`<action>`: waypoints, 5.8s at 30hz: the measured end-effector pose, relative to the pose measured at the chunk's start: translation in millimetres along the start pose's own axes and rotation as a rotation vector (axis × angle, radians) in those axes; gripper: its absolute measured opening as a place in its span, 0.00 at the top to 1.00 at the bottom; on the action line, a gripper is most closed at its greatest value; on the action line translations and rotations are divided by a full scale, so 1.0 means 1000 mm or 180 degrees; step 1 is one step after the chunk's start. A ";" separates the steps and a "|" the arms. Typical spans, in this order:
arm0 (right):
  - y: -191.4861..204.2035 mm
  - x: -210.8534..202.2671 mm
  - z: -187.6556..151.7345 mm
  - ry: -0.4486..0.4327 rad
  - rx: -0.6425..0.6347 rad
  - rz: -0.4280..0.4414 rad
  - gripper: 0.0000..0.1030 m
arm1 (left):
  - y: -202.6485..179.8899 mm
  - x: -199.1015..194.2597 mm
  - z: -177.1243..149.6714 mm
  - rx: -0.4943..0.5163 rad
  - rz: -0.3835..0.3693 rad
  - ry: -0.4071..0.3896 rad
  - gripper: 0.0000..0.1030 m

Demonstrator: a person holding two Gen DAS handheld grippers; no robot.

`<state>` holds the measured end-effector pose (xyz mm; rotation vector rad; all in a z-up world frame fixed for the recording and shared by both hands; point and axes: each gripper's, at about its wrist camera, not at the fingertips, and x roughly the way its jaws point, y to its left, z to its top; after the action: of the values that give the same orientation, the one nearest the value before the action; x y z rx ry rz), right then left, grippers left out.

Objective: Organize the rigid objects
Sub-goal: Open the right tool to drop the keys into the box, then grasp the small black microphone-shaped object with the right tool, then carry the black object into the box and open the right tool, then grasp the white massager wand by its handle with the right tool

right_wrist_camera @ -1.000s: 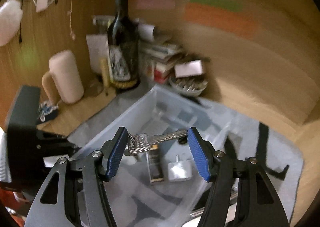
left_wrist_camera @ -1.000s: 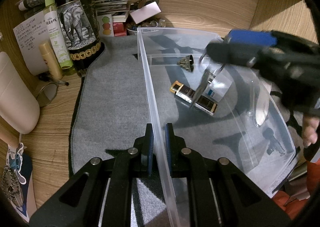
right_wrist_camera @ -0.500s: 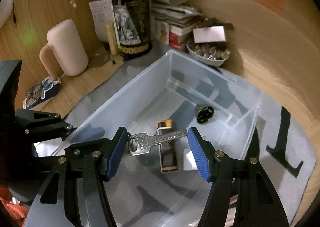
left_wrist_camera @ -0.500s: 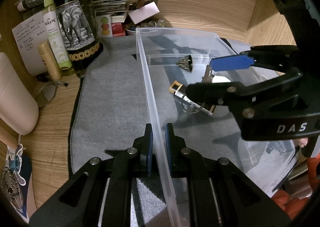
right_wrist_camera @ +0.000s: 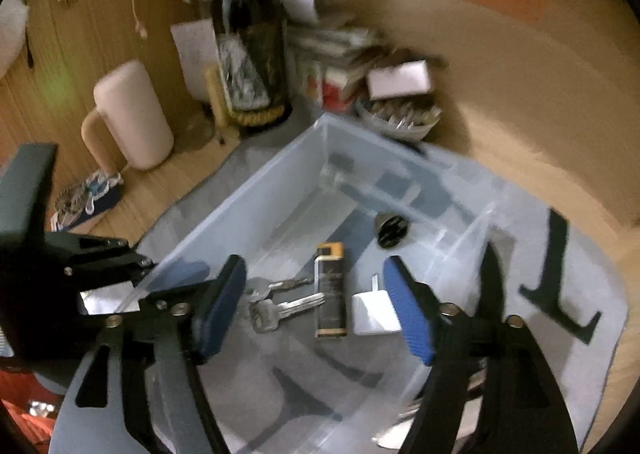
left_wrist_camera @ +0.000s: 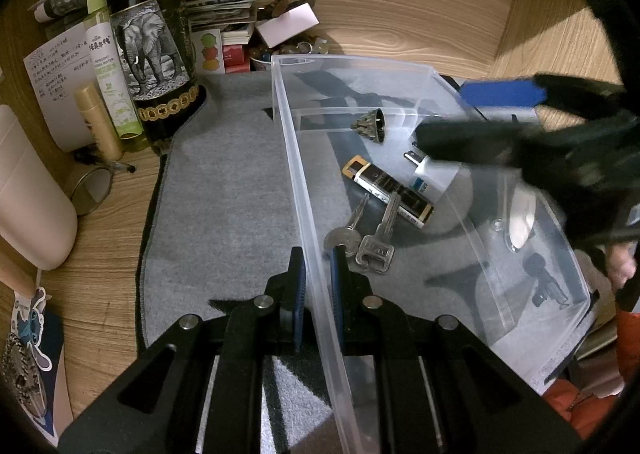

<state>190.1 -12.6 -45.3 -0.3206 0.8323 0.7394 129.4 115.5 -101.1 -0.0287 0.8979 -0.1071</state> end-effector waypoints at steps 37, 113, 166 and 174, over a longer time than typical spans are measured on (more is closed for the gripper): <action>-0.047 -0.032 -0.159 0.0103 0.0901 -0.0611 0.52 | 0.000 -0.003 -0.002 0.0014 0.0029 -0.0009 0.90; 0.015 0.009 -0.026 0.0112 -0.0149 -0.0023 0.48 | -0.002 -0.005 -0.006 -0.0009 -0.0014 -0.0015 0.90; -0.141 -0.014 -0.133 0.0177 0.1370 -0.0671 0.69 | 0.001 -0.005 -0.004 0.0005 0.0020 -0.0002 0.89; -0.153 -0.006 -0.135 0.0241 0.1396 -0.0912 0.71 | 0.001 -0.005 -0.005 0.0013 0.0032 0.0003 0.89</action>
<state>220.7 -195.3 -131.0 -0.0700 0.9710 0.2669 122.6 117.5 -100.0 -0.0202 0.8987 -0.0996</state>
